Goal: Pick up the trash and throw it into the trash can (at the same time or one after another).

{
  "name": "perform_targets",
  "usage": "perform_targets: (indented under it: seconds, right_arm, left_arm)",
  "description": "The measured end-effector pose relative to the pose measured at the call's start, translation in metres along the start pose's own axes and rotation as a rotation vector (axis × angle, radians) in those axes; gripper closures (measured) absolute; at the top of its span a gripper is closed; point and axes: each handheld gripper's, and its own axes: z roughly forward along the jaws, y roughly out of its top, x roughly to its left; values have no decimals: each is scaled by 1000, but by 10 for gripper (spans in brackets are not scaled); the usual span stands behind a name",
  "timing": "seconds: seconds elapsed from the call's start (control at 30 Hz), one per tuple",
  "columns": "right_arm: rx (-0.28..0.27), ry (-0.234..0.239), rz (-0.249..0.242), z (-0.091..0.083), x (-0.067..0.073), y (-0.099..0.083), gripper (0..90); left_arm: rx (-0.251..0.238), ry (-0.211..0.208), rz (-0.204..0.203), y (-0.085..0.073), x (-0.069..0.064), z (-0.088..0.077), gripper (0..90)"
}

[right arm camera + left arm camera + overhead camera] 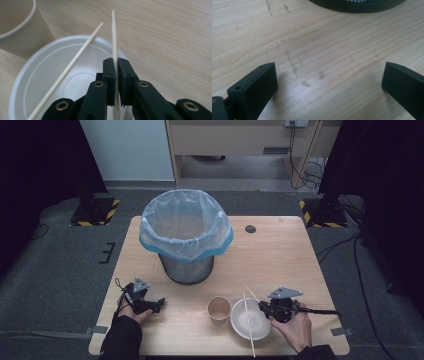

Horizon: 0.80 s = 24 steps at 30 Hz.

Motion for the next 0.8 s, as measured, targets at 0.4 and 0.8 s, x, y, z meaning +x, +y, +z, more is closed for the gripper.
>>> perform_targets:
  seconds: [0.4, 0.8]
  right_arm:
    - [-174, 43, 65, -22, -18, 16, 855]
    - [-374, 75, 119, -50, -35, 46, 855]
  left_arm:
    - [0, 0, 1, 0, 0, 0, 0]
    - [0, 1, 1, 0, 0, 0, 0]
